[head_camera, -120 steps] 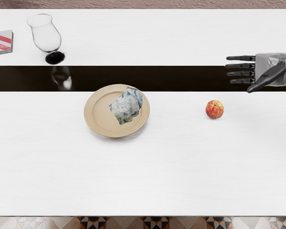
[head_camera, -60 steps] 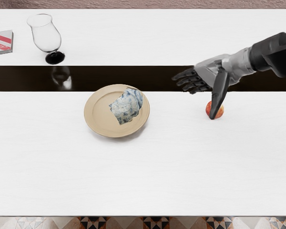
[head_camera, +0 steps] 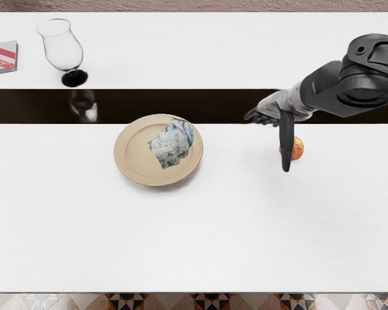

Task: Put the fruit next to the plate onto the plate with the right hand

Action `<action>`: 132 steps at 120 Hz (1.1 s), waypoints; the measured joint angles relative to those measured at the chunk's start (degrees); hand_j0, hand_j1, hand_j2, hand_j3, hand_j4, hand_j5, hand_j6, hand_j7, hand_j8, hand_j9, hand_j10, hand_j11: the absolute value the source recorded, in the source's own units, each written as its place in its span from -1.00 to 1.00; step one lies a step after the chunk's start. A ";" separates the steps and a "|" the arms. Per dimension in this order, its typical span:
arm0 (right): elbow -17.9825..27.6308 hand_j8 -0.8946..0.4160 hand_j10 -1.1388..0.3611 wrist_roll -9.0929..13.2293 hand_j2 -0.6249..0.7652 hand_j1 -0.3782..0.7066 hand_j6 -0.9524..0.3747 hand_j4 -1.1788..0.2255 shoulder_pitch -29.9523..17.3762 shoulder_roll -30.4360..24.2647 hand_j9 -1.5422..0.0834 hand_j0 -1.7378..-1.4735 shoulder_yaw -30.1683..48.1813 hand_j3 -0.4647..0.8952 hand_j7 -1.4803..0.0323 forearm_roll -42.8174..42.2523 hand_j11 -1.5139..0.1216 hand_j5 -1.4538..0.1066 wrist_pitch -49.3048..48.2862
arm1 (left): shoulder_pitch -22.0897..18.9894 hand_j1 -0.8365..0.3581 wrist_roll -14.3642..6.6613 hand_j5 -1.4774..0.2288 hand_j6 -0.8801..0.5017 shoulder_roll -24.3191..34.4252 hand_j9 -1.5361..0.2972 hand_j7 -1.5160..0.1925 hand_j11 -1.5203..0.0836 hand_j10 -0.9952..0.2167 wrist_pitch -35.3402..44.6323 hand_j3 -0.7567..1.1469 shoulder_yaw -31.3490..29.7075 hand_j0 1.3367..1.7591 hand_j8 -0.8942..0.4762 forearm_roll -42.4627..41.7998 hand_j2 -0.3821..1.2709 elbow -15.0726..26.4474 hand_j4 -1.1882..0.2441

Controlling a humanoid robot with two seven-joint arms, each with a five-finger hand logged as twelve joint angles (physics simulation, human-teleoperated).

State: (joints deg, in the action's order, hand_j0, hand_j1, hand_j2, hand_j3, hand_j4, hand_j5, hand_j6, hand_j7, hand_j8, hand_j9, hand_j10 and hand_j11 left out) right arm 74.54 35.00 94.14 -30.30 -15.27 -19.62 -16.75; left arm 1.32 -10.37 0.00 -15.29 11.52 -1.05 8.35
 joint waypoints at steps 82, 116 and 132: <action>16.08 0.36 0.52 0.00 -0.10 -0.95 0.43 0.68 -2.05 -10.55 0.90 -0.40 -8.15 -0.32 0.96 -13.45 0.85 0.86 28.18 | 0.00 0.97 0.00 0.72 0.26 0.00 0.67 0.76 0.88 0.63 0.00 -0.21 0.00 0.52 0.29 0.00 -0.54 0.06 0.65; 16.14 0.29 0.45 0.00 -0.11 -0.84 0.36 0.61 -7.94 -8.86 0.82 -0.40 -8.37 -0.32 0.87 -15.69 0.77 0.78 39.76 | 0.00 0.97 0.00 0.72 0.26 0.00 0.67 0.76 0.88 0.63 0.00 -0.21 0.00 0.52 0.30 0.00 -0.54 0.09 0.65; 15.73 0.21 0.38 0.00 -0.13 -0.73 0.28 0.53 -9.51 -7.71 0.74 -0.40 -8.31 -0.32 0.79 -16.83 0.69 0.70 43.02 | 0.00 0.97 0.00 0.72 0.26 0.00 0.67 0.76 0.88 0.63 0.00 -0.21 0.00 0.52 0.30 -0.01 -0.54 0.09 0.65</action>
State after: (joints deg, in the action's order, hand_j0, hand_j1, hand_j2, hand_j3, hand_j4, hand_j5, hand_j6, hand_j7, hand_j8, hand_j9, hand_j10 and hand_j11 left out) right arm 90.27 35.00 84.63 -38.00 -23.58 -36.45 26.27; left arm 1.32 -10.37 0.00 -15.29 11.52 -1.07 8.44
